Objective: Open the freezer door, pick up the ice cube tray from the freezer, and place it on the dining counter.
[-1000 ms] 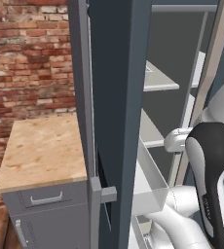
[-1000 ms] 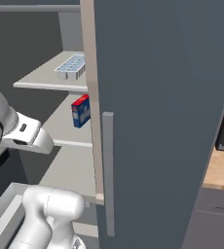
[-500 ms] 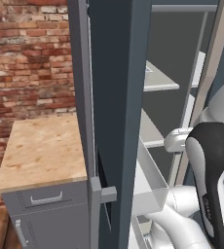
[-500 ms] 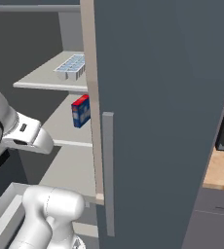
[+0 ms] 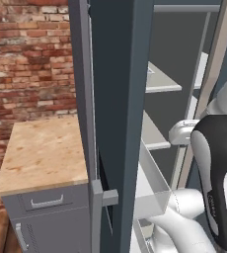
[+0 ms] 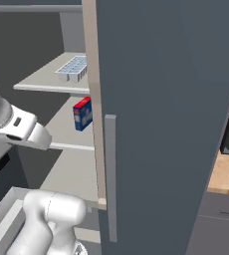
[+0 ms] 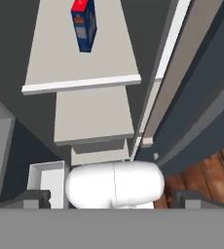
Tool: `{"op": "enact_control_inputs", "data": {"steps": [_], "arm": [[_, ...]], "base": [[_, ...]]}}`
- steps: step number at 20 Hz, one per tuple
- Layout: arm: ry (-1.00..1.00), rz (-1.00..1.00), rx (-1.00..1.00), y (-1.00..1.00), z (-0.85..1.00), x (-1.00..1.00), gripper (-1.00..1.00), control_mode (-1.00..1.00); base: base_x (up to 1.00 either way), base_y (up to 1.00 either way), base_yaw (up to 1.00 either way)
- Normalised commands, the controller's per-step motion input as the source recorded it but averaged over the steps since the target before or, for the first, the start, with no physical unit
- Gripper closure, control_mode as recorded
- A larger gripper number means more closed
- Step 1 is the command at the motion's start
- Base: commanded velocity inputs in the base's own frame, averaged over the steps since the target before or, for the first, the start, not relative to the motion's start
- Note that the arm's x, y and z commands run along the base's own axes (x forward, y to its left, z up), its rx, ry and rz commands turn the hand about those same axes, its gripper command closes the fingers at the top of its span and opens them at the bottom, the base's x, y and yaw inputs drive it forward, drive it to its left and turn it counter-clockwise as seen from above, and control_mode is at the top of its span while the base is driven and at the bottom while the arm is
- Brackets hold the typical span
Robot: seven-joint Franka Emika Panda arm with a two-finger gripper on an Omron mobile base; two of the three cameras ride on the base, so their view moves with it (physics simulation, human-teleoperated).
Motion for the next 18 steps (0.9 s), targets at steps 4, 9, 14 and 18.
{"op": "enact_control_inputs", "data": {"steps": [4,9,14,18], "arm": [[0.00,-0.20,0.08,0.00,0.85,-0.01,-1.00,-1.00],[-0.02,-0.27,0.15,0.00,0.66,0.00,-1.00,-1.00],[-0.13,-0.36,0.30,0.00,0.10,0.00,-1.00,-1.00],[-0.16,-0.38,0.33,0.00,0.00,0.00,-1.00,-1.00]], "base": [[0.00,0.00,0.00],[0.00,0.00,0.00],[0.00,0.00,0.00],[0.00,0.00,0.00]]}}
